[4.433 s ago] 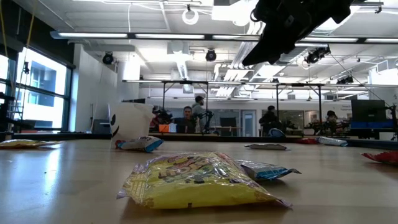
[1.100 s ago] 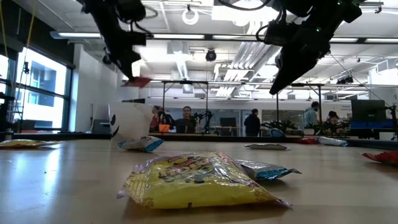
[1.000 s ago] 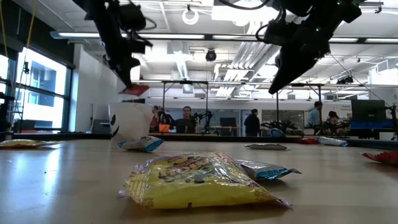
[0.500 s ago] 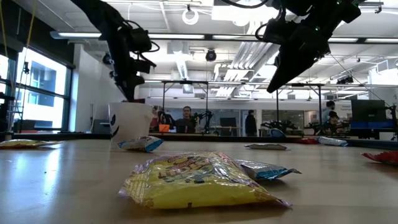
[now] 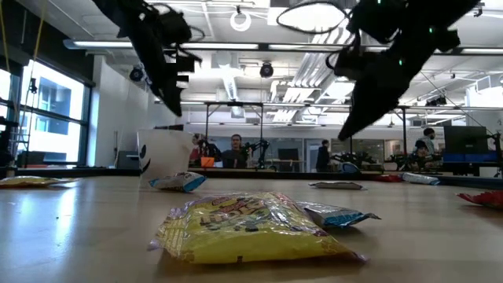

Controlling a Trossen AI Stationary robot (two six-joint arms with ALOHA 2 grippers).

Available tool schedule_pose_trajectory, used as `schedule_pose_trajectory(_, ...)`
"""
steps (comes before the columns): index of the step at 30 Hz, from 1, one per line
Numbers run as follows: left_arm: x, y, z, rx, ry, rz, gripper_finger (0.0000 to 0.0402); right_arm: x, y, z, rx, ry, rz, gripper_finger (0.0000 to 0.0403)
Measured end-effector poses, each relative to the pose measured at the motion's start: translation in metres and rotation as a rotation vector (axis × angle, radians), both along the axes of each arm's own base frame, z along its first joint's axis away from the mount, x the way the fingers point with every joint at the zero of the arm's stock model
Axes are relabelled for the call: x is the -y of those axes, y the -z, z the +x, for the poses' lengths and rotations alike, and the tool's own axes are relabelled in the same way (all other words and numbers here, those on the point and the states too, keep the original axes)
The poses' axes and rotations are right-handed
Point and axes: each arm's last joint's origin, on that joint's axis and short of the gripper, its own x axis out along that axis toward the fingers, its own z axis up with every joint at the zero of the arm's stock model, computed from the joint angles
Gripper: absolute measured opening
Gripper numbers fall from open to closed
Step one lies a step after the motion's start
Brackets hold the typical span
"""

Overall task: Sort candy
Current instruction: Put the white candy into the orange bucket

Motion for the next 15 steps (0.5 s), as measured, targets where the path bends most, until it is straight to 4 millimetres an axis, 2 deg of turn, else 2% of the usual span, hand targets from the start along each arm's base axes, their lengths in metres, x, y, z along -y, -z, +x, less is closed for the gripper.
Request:
schedule_pose_trajectory(6,0.052,-0.011,0.002,0.211,0.126,0.083,0.0115,0.002,0.029,-0.010,-0.062,0.085,-0.011,0.0140)
schedule_pose_trajectory(10,0.084,-0.006,0.002,0.328,0.232,0.113,0.0115,0.007,0.048,-0.015,-0.083,0.119,-0.032,0.0210)
schedule_pose_trajectory(13,0.103,0.003,0.002,0.390,0.295,0.113,0.0115,0.013,0.061,-0.017,-0.094,0.142,-0.045,0.0240)
schedule_pose_trajectory(15,0.113,0.009,0.001,0.429,0.328,0.109,0.0115,0.017,0.070,-0.018,-0.106,0.160,-0.045,0.0247)
